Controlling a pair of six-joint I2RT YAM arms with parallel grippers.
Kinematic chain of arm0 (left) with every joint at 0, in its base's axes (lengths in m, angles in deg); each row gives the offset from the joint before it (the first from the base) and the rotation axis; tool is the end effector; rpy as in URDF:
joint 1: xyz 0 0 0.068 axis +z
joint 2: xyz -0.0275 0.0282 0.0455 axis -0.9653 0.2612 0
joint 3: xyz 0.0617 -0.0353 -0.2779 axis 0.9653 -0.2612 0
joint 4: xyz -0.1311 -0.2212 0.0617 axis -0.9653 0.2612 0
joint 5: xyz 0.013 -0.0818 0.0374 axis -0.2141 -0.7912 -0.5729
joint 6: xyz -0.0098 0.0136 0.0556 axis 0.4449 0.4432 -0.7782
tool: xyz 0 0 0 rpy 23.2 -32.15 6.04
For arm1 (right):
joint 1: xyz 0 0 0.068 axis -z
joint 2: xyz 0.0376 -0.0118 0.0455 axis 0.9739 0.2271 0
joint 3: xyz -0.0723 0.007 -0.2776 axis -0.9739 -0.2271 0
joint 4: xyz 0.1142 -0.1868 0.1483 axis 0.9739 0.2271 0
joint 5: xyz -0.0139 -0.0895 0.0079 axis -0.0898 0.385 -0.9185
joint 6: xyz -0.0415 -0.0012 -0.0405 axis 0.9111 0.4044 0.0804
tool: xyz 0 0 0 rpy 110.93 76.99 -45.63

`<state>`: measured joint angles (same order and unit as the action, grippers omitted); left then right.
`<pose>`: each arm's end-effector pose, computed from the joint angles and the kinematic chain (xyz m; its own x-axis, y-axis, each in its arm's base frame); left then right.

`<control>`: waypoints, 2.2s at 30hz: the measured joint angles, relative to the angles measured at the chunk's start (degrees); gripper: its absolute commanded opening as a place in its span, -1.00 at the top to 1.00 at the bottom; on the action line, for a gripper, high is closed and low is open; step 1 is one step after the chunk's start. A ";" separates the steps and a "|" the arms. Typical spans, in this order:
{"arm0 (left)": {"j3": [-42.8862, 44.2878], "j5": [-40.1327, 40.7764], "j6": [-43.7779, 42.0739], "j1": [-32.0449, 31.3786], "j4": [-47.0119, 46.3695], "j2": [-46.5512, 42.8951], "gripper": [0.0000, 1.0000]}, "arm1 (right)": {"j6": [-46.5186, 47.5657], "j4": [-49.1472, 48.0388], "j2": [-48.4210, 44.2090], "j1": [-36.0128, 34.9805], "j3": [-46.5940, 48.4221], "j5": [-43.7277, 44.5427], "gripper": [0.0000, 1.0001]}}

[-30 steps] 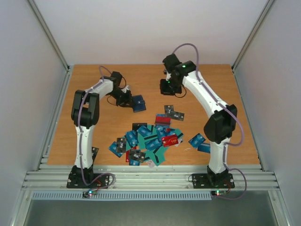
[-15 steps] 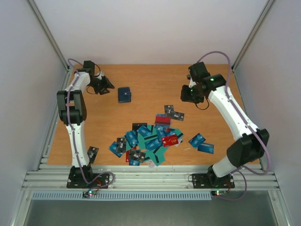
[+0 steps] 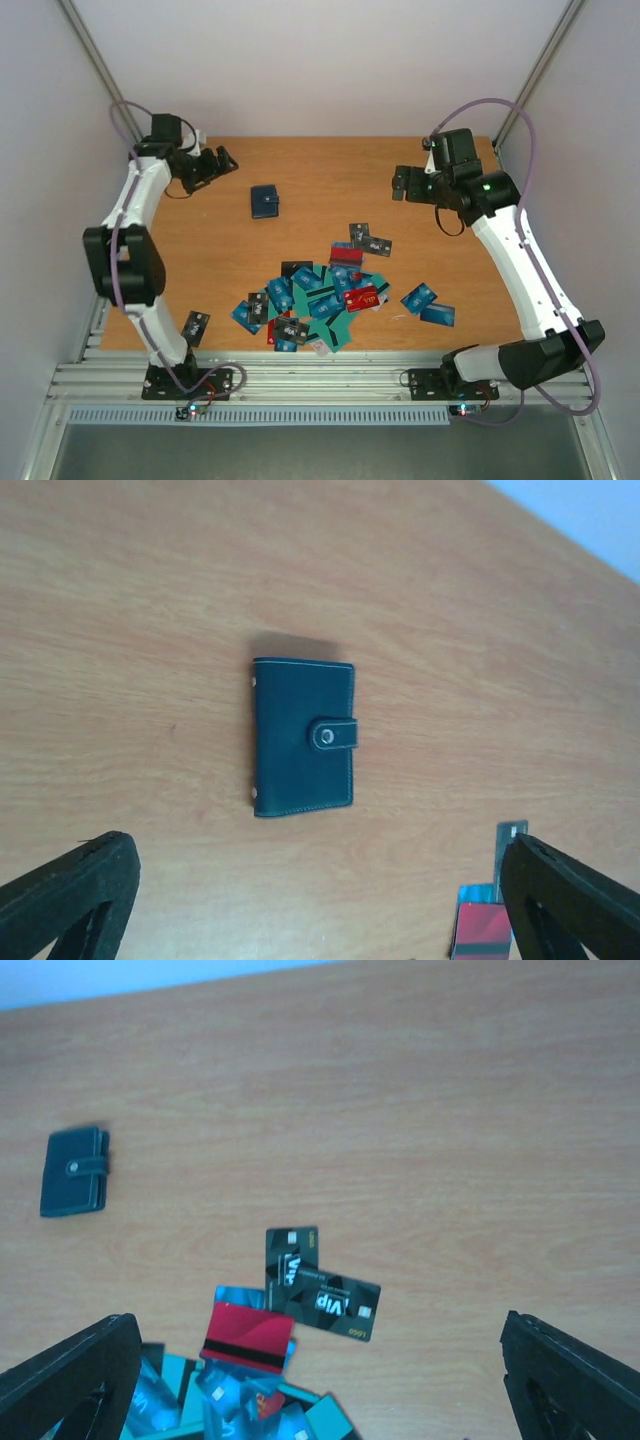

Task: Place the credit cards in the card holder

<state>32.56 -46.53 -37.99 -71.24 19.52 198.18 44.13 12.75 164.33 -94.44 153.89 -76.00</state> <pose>0.4345 0.0077 0.2777 -0.8784 -0.3322 -0.3436 -0.1011 0.8318 -0.5458 0.2658 0.0824 0.4115 -0.6390 -0.3681 -0.6755 -0.3815 0.9141 -0.1372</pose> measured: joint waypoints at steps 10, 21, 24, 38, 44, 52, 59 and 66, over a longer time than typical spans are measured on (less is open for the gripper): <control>-25.64 9.07 -5.53 -0.09 -6.25 -29.86 -0.99 | 1.90 -9.68 -11.13 0.26 -12.39 7.63 -0.97; -57.42 17.64 -9.53 -0.11 -22.34 -57.81 -0.99 | 2.91 -22.67 -26.86 0.26 -35.21 8.48 -0.97; -64.89 19.15 -11.89 -0.13 -29.00 -64.98 -0.99 | 4.96 -24.96 -27.50 0.26 -38.88 9.68 -0.97; -83.27 25.38 -15.52 -0.11 -47.76 -71.89 -0.99 | 17.51 -52.70 -28.04 0.33 -63.43 13.81 -0.97; -87.43 28.68 -15.54 -0.11 -56.70 -65.37 -0.99 | 21.99 -87.21 -10.51 4.28 -77.15 11.89 -0.97; -86.14 28.63 -15.26 -0.11 -73.20 -48.70 -0.99 | 24.04 -120.67 13.73 11.17 -79.82 8.20 -0.97; -81.72 25.07 -15.30 -0.11 -90.29 -30.53 -0.99 | 23.30 -124.82 14.73 13.90 -78.14 2.03 -0.97; -78.66 21.75 -15.76 -0.11 -95.06 -22.27 -0.99 | 21.16 -113.13 12.83 18.71 -68.00 -5.38 -0.97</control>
<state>-46.10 -24.78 -53.74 -71.35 -75.53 175.90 65.29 -100.38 177.16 -75.73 85.89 -81.37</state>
